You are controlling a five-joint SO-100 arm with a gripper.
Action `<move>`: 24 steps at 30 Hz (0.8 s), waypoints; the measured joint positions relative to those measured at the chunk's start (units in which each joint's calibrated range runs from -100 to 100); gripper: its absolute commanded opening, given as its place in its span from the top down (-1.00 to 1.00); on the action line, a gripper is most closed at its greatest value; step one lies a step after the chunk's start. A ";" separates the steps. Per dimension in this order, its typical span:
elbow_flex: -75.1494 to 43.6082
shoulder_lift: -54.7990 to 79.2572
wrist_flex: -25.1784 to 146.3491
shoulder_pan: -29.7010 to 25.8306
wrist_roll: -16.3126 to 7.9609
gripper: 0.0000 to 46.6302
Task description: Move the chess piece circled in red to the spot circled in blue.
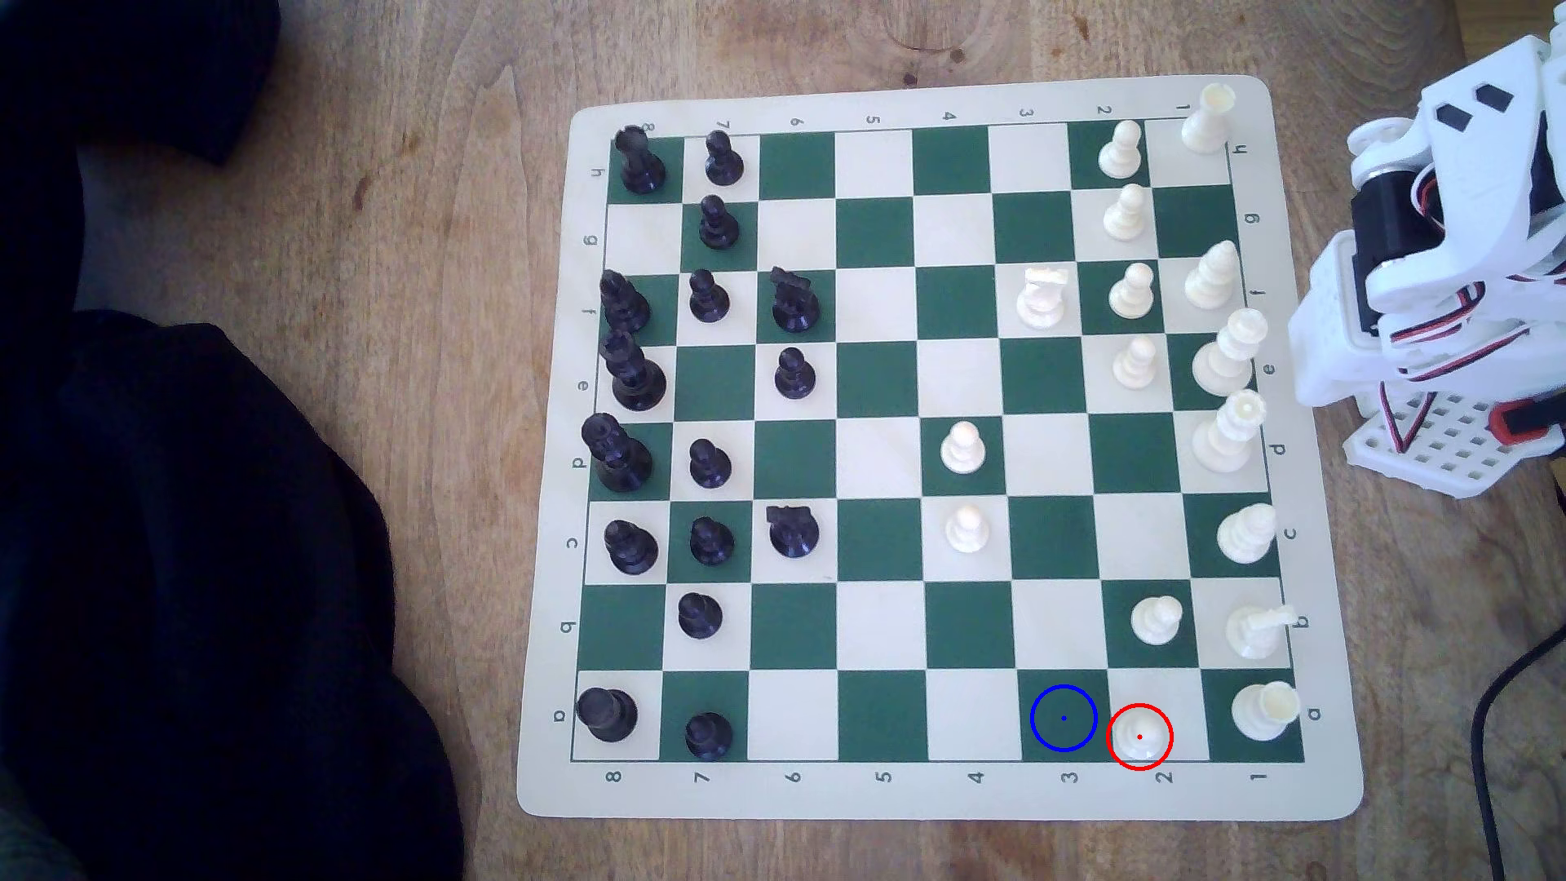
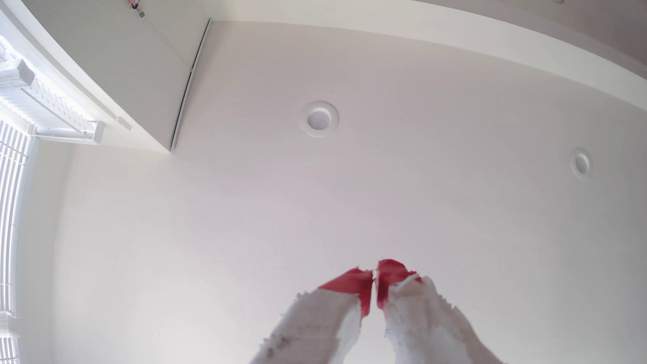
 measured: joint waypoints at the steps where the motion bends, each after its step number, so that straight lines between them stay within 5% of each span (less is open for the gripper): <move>1: 0.00 0.00 0.00 0.00 0.00 0.99; 17: 0.00 0.08 44.38 -3.39 0.10 0.99; 24: -7.86 0.42 90.44 -2.36 -0.15 0.99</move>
